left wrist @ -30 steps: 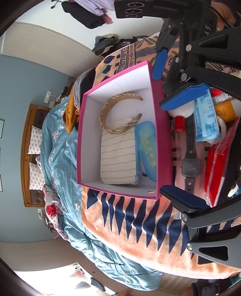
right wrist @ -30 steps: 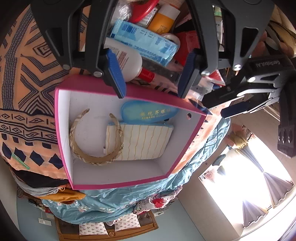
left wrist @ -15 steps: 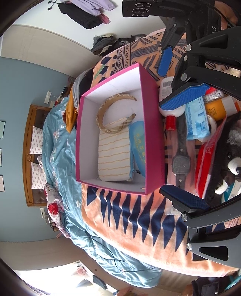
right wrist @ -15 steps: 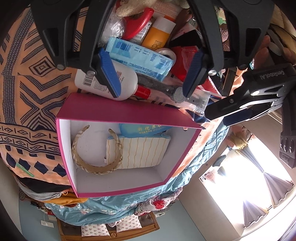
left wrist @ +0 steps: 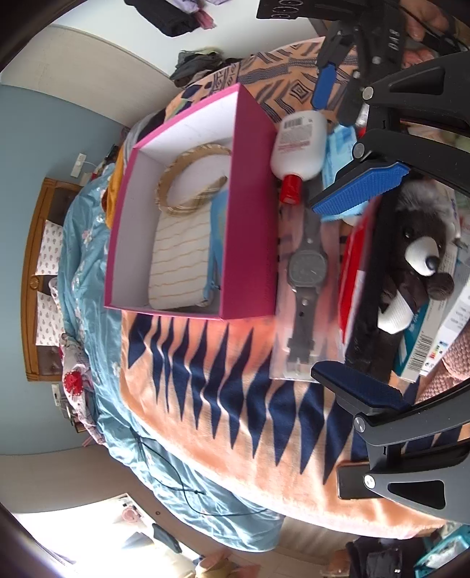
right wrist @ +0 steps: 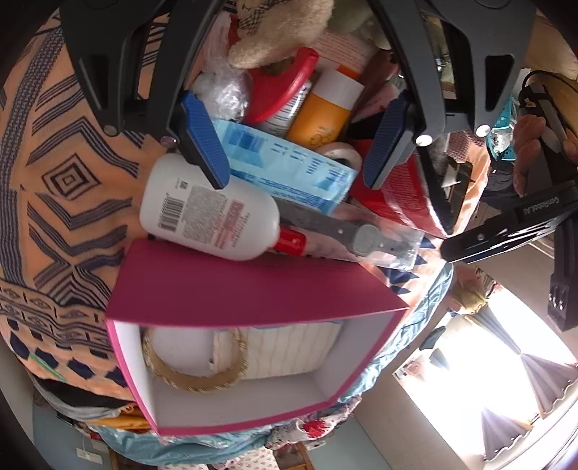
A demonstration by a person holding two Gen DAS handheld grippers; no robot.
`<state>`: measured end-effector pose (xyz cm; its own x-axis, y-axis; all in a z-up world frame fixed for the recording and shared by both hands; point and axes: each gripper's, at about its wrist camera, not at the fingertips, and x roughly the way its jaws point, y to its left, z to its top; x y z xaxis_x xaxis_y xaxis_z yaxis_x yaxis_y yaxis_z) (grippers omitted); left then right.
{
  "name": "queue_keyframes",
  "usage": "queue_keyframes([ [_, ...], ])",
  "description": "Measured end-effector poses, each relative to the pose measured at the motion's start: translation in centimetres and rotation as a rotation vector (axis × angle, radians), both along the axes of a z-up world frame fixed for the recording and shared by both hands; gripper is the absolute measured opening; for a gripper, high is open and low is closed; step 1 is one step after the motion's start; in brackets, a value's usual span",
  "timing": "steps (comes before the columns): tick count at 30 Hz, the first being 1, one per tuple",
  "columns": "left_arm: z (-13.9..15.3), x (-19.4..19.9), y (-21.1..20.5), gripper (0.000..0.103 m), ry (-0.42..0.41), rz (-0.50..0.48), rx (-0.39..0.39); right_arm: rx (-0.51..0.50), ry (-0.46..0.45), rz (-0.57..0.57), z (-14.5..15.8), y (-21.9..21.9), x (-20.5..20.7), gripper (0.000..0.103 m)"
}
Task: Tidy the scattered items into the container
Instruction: 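Withdraw the right gripper from the box back over the pile, then reach the right gripper to the white red-capped lotion bottle and close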
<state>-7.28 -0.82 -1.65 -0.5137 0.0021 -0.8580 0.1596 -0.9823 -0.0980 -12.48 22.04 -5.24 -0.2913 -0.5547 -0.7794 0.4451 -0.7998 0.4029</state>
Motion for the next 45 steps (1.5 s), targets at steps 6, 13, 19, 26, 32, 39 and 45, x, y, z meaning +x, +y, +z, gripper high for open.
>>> queue_keyframes([
  [6, -0.7, -1.1, 2.6, 0.085, -0.021, -0.097, 0.030, 0.016, -0.054, -0.056, -1.7, 1.7, -0.3, 0.078],
  [13, -2.2, -4.1, 7.6, 0.085, -0.071, -0.244, 0.028, 0.020, -0.105, -0.143, -3.2, 4.3, -1.4, 0.078],
  [19, -3.8, -6.9, 10.4, 0.085, -0.126, -0.304, 0.031, 0.000, -0.140, -0.175, -4.4, 5.5, -2.6, 0.078],
  [26, -6.1, -8.6, 11.0, 0.084, -0.186, -0.299, 0.047, -0.042, -0.160, -0.175, -5.0, 5.8, -3.4, 0.077],
  [32, -7.4, -9.7, 10.5, 0.084, -0.234, -0.281, 0.106, -0.064, -0.171, -0.170, -5.6, 5.7, -3.8, 0.077],
  [39, -8.7, -10.8, 10.7, 0.078, -0.283, -0.282, 0.152, -0.085, -0.178, -0.156, -5.9, 5.2, -4.3, 0.077],
  [45, -9.4, -11.1, 10.3, 0.078, -0.307, -0.270, 0.190, -0.090, -0.191, -0.152, -6.3, 4.9, -4.7, 0.072],
])
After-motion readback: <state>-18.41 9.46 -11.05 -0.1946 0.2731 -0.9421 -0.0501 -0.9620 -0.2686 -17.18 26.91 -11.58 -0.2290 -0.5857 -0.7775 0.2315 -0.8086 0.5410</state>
